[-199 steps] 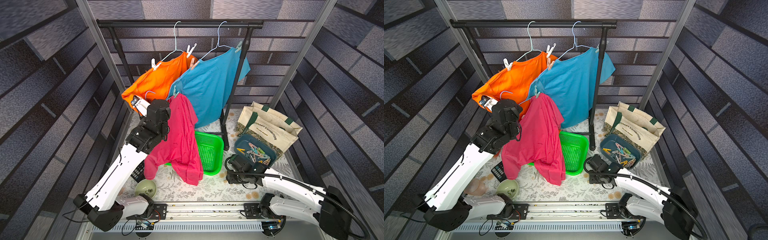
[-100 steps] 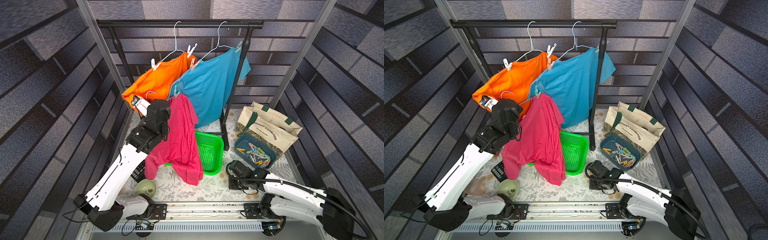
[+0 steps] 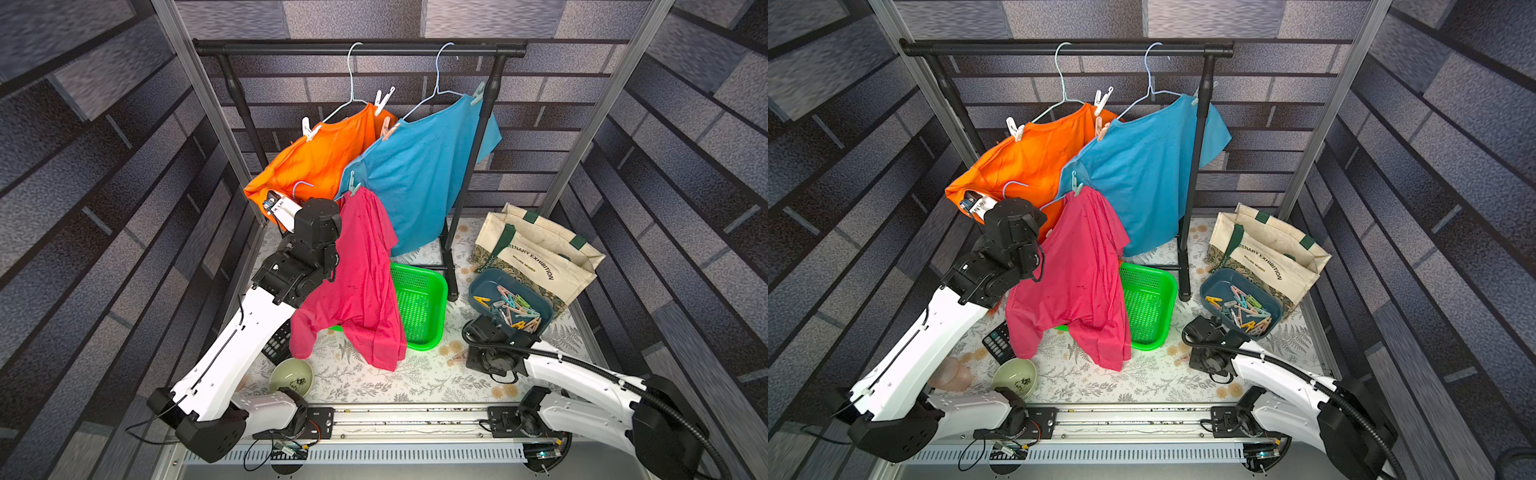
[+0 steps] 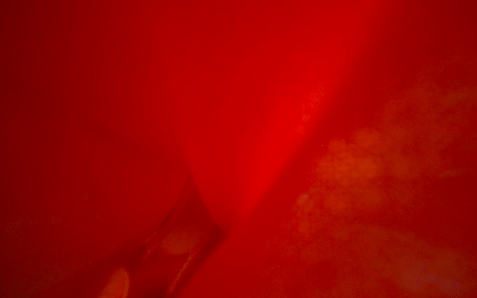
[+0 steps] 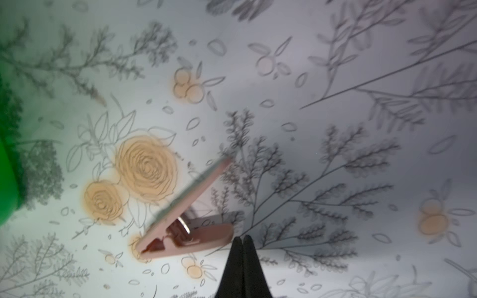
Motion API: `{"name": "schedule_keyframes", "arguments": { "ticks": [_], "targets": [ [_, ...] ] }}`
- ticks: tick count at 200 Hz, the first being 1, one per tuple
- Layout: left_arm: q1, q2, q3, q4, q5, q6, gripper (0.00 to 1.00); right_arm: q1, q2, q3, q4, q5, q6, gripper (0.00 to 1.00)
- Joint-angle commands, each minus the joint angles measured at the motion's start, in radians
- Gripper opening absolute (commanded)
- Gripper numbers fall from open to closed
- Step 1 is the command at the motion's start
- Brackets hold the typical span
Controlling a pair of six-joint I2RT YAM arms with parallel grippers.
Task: Use clothespins to secure the t-shirt on both sides of the hanger
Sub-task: Adjust the clothespin at the center of the board.
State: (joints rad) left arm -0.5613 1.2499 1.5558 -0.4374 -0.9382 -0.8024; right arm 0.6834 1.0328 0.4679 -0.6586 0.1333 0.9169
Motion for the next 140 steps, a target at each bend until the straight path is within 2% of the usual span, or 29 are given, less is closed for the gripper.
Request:
{"name": "schedule_keyframes", "arguments": {
  "ticks": [1, 44, 76, 85, 113, 140],
  "targets": [
    [0.008, 0.003, -0.007, 0.049, 0.006, -0.031, 0.0, -0.102, -0.036, -0.007, 0.017, -0.025, -0.051, 0.0],
    [0.008, -0.007, -0.009, 0.057, -0.003, -0.019, 0.0, -0.126, -0.018, 0.102, -0.012, -0.159, -0.082, 0.03],
    [0.012, -0.025, -0.027, 0.095, -0.025, 0.005, 0.0, -0.125, -0.138, 0.053, -0.038, -0.274, -0.008, 0.03],
    [0.013, -0.028, -0.033, 0.104, -0.03, 0.005, 0.0, -0.125, -0.167, 0.033, -0.049, -0.295, 0.002, 0.0],
    [0.016, -0.027, -0.039, 0.117, -0.034, 0.006, 0.0, -0.114, -0.16, -0.002, -0.136, -0.281, -0.034, 0.0],
    [0.014, -0.023, -0.03, 0.106, -0.029, 0.006, 0.0, -0.114, -0.106, -0.025, -0.112, -0.267, -0.047, 0.0]
  ]
}}
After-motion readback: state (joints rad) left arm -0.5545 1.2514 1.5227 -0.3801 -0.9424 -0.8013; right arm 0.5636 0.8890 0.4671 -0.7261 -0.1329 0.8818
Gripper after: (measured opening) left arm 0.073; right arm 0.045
